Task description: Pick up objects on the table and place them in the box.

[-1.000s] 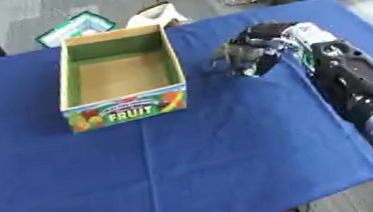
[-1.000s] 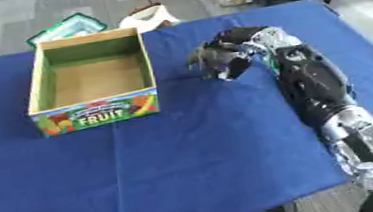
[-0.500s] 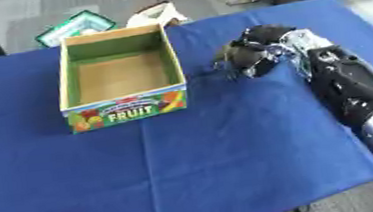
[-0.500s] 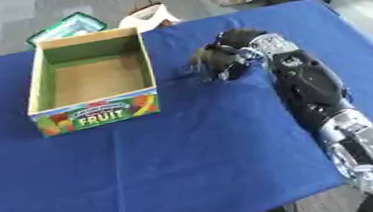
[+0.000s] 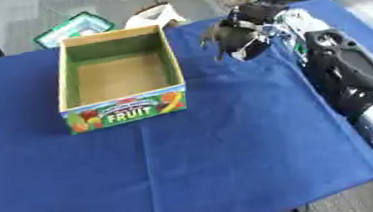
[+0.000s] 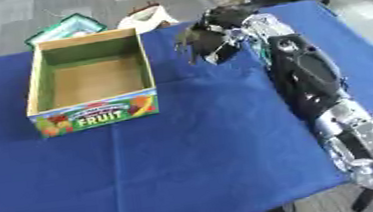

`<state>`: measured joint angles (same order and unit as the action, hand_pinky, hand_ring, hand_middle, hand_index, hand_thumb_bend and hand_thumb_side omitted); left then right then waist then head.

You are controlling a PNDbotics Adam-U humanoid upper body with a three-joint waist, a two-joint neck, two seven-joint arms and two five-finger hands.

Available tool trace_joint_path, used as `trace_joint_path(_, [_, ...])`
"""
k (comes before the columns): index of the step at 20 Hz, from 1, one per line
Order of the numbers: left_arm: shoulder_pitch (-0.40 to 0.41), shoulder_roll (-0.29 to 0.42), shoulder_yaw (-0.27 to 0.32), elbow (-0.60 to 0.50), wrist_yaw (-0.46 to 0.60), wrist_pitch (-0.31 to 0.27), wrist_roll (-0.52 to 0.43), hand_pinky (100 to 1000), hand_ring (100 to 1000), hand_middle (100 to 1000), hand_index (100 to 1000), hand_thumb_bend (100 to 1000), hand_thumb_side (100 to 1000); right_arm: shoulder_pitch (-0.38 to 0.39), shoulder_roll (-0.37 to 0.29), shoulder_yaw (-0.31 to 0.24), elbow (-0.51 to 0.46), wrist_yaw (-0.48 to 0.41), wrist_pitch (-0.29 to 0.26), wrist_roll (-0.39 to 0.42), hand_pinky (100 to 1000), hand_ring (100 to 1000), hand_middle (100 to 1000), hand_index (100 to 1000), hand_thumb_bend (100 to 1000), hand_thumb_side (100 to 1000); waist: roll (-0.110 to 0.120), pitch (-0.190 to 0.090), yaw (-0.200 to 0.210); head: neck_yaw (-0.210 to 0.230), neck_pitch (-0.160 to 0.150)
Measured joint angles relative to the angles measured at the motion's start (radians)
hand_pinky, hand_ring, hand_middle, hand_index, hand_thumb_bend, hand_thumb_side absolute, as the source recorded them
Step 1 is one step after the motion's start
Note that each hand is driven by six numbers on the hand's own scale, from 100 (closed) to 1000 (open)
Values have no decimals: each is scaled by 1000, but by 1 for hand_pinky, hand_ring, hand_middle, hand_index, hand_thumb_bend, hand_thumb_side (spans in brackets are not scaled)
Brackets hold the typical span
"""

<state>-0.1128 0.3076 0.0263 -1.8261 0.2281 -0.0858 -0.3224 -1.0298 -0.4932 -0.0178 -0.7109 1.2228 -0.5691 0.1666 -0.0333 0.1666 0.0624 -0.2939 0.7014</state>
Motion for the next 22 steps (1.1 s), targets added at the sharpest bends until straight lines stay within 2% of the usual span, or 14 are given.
trace_joint_path(1, [1, 0, 0, 2, 0, 0, 0, 605, 537, 559, 712, 100, 816, -12, 6, 3, -11, -14, -5, 8, 489, 348, 393, 554, 100, 256, 0, -2, 0, 0, 0])
trace_joint_path(10, [5, 0, -9, 3, 1, 1, -5, 605, 536, 559, 712, 100, 813, -94, 102, 31, -61, -85, -30, 78, 490, 351, 396, 559, 100, 242, -2, -13, 42, -12, 1])
trace_joint_path(17, [-3, 0, -18, 3, 6, 1, -16, 605, 536, 559, 712, 100, 813, -106, 193, 36, -43, -67, -20, 114, 500, 367, 412, 580, 100, 254, 4, -5, 90, -31, 0])
trace_joint_path(22, [-13, -5, -25, 3, 10, 1, -23, 605, 536, 559, 712, 100, 815, -104, 239, 37, -12, -20, -10, 129, 543, 413, 455, 632, 100, 290, 9, 5, 117, -43, -8])
